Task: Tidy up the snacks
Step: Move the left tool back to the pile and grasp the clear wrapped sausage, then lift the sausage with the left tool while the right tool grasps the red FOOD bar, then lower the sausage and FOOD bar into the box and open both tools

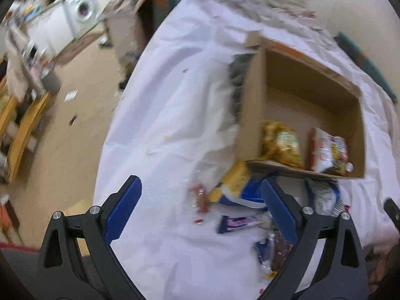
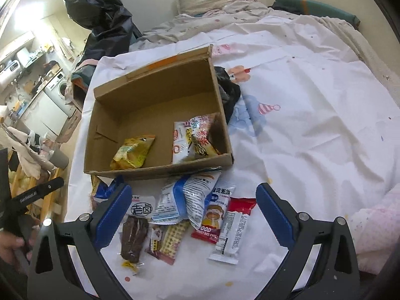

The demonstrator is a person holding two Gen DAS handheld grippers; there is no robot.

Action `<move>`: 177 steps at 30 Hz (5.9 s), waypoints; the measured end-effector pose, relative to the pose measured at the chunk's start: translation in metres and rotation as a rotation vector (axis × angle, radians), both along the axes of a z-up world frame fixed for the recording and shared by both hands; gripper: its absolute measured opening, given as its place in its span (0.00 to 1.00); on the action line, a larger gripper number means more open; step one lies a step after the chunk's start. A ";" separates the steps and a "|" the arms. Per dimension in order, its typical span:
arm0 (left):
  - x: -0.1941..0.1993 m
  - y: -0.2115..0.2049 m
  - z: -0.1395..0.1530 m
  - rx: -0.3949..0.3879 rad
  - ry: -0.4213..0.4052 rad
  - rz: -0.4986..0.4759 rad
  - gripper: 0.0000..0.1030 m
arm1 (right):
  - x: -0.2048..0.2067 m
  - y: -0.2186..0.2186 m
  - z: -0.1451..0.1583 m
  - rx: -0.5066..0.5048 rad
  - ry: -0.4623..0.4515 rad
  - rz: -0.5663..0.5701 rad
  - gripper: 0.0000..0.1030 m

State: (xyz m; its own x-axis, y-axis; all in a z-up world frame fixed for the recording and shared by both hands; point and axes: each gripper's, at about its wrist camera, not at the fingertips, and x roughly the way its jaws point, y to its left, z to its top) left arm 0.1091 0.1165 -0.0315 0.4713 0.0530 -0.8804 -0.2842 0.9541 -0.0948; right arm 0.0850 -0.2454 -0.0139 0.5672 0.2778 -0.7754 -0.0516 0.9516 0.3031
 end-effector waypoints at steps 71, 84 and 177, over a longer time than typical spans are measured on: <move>-0.020 -0.058 -0.016 -0.139 0.061 -0.227 0.13 | -0.001 -0.009 -0.003 0.135 -0.013 -0.069 0.31; -0.009 -0.067 0.020 -0.088 -0.069 -0.272 0.13 | 0.015 0.019 0.014 0.201 -0.049 0.064 0.14; 0.077 -0.091 0.030 0.018 -0.216 -0.305 0.73 | 0.089 0.060 -0.004 0.090 -0.027 0.128 0.77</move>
